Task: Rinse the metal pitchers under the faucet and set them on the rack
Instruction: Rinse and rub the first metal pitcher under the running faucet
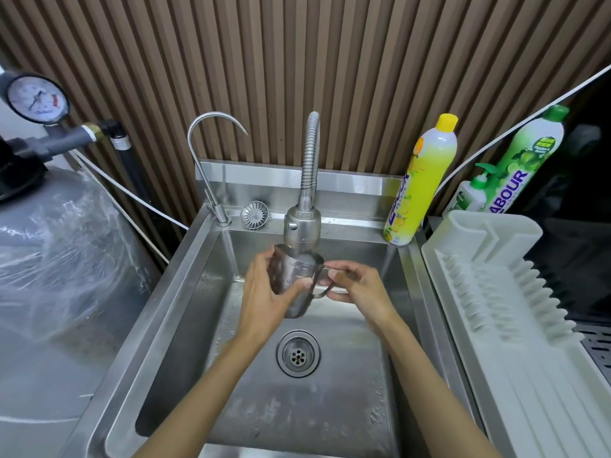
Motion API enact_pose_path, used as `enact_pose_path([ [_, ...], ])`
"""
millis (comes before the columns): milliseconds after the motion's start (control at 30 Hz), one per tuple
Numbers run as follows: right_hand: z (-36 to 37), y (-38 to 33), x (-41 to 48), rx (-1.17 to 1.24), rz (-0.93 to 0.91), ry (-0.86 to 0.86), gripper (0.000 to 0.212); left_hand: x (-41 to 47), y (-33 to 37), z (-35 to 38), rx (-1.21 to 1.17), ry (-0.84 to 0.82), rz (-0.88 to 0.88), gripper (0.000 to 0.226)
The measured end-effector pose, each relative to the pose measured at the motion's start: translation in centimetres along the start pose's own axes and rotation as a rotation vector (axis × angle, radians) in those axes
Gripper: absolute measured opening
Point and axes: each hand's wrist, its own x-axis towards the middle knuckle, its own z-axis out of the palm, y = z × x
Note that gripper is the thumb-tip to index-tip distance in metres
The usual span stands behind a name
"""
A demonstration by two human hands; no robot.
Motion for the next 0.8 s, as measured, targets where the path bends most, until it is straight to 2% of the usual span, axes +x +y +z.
enact_pose_path([
  [133,-0.6,-2.5,-0.4,-0.455,-0.092,0.101,0.014,-1.0,0.1,1.9,-0.152,0.004,-0.198,0.058],
  [233,-0.7,-4.1,-0.9,-0.799,-0.237,0.161,0.016,-1.4,0.1,3.1,-0.495,-0.062,-0.399,0.054],
  [300,-0.5,-4.6,-1.2,-0.932,-0.334,0.183,0.016,-1.4,0.0,3.8,-0.718,-0.115,-0.469,0.051],
  [367,-0.4,-4.6,-1.1,-0.982,-0.386,0.187,0.017,-1.2,-0.2,4.4,-0.826,-0.123,-0.464,0.047],
  [467,-0.8,-4.3,-0.4,-0.900,-0.387,0.150,0.019,-0.6,-0.2,4.9,-0.869,-0.071,-0.401,0.053],
  [533,-1.4,-4.0,0.2,-0.723,-0.337,0.098,0.019,0.0,0.0,4.8,-0.812,-0.008,-0.324,0.059],
  [700,-1.2,-1.7,1.3,-0.222,-0.108,-0.066,0.019,1.2,0.5,3.2,-0.574,0.052,-0.112,0.076],
  [800,-0.1,-0.2,1.7,0.106,-0.034,-0.095,0.019,1.5,0.3,1.4,-0.318,0.045,0.000,0.076],
])
